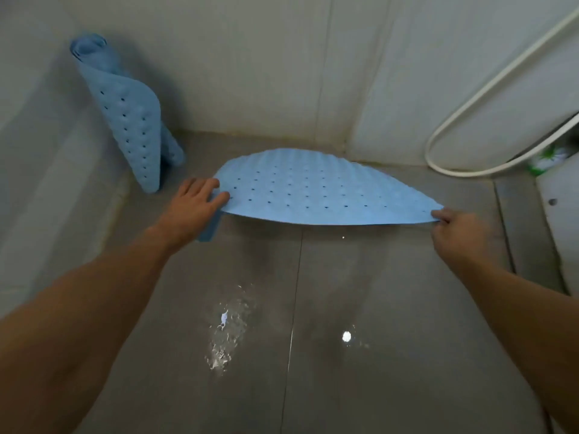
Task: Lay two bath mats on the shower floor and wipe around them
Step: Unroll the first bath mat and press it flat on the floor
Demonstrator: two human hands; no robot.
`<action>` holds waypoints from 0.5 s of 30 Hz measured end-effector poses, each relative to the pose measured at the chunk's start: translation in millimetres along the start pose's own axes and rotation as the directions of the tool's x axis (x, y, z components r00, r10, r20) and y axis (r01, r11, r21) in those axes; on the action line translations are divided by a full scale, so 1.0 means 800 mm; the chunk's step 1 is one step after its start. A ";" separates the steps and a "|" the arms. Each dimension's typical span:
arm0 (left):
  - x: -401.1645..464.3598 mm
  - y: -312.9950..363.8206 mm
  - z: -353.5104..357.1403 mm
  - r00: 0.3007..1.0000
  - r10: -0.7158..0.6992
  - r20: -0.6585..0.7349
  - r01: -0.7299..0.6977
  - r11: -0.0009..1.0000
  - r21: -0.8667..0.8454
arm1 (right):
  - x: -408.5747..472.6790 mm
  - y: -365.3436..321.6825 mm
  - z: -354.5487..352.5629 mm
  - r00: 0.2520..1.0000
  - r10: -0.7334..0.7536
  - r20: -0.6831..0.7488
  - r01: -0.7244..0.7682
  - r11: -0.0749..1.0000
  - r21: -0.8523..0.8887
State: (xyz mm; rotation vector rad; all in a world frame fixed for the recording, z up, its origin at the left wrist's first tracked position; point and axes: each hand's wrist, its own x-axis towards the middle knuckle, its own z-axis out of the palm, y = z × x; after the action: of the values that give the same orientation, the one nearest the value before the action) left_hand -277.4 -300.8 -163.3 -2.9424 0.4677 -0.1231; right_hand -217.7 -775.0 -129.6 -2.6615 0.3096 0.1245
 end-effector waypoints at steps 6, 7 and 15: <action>-0.085 0.082 0.220 0.973 0.122 0.198 -0.114 0.992 -0.051 | -0.049 0.132 0.182 0.969 0.001 0.245 0.080 0.944 -0.319; -0.093 0.089 0.243 0.975 0.086 0.203 -0.076 0.996 -0.053 | -0.053 0.140 0.203 0.965 0.049 0.256 0.053 0.924 -0.378; -0.105 0.072 0.320 0.967 0.070 0.245 -0.023 0.982 -0.188 | 0.006 0.074 0.271 0.988 0.104 0.118 0.015 0.684 -0.730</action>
State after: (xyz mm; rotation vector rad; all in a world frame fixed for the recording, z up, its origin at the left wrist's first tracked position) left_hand -347.0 -291.6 -429.5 -3.0621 0.5347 0.3125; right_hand -234.7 -729.9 -348.9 -3.4158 0.3222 0.5780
